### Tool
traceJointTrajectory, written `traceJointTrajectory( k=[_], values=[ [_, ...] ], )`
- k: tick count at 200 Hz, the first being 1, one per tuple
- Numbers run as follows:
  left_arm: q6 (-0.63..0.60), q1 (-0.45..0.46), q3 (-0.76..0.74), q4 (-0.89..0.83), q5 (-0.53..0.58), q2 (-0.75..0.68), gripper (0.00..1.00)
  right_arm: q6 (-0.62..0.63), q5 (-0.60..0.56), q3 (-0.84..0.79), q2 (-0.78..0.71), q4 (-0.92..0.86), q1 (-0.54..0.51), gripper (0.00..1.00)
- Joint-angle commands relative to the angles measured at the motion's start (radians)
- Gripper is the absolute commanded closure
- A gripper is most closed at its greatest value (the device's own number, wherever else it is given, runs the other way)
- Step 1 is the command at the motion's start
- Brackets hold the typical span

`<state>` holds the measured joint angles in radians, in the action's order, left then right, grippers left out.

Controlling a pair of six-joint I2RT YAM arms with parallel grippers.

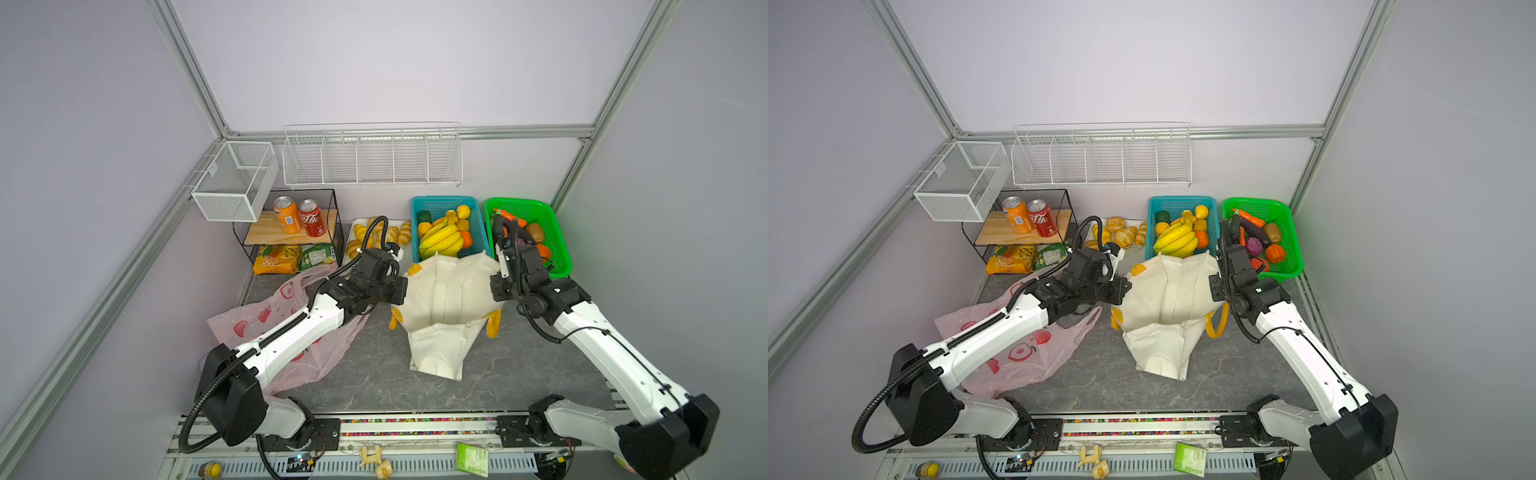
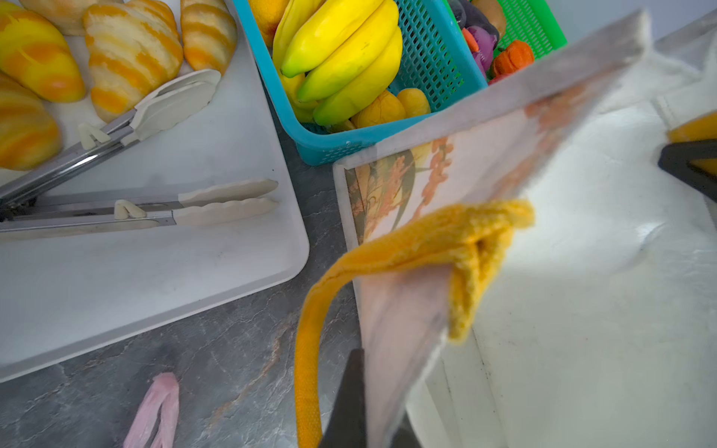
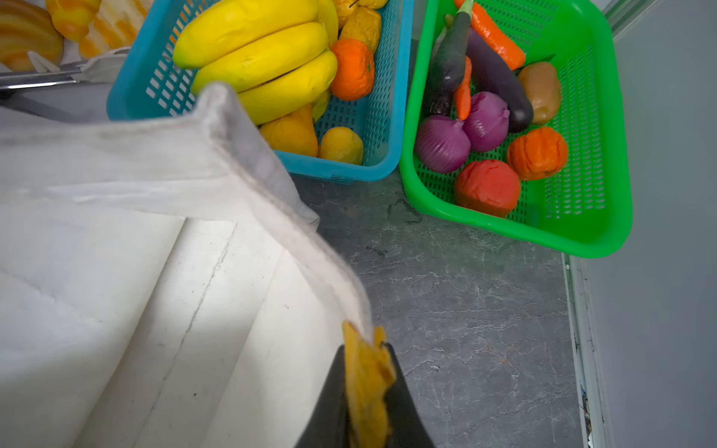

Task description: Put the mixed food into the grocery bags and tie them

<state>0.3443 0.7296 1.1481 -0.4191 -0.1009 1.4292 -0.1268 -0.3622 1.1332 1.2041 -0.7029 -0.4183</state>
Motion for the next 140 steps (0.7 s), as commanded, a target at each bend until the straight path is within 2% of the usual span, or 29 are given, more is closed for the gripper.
traceJointTrajectory(
  k=[1,27,46,76,96,108,113,130,140],
  values=[
    [0.056,-0.009,-0.021,0.076,0.021,0.051,1.0,0.024,0.015,0.005,0.05,0.023,0.012,0.87],
    [0.13,-0.009,-0.051,0.152,0.007,0.055,1.0,0.021,0.048,0.011,0.074,0.044,0.01,0.81],
    [0.206,-0.009,-0.099,0.239,0.009,0.038,1.0,-0.003,0.082,-0.001,0.058,0.044,0.011,0.66],
    [0.292,-0.008,-0.169,0.341,0.012,0.017,1.0,-0.067,0.134,-0.061,-0.002,0.031,-0.003,0.36],
    [0.311,-0.009,-0.189,0.37,0.01,0.017,1.0,-0.124,0.194,-0.127,-0.041,0.067,-0.011,0.29],
    [0.314,-0.009,-0.191,0.375,0.009,0.021,1.0,-0.147,0.225,-0.154,-0.047,0.089,-0.012,0.29],
    [0.315,-0.009,-0.192,0.377,0.009,0.023,1.0,-0.15,0.226,-0.161,-0.046,0.096,-0.015,0.33],
    [0.318,-0.009,-0.196,0.384,0.006,0.018,1.0,-0.121,0.169,-0.144,-0.037,0.079,-0.013,0.61],
    [0.317,-0.009,-0.199,0.383,0.006,0.012,1.0,-0.086,0.102,-0.12,-0.03,0.061,-0.011,0.72]
  ],
)
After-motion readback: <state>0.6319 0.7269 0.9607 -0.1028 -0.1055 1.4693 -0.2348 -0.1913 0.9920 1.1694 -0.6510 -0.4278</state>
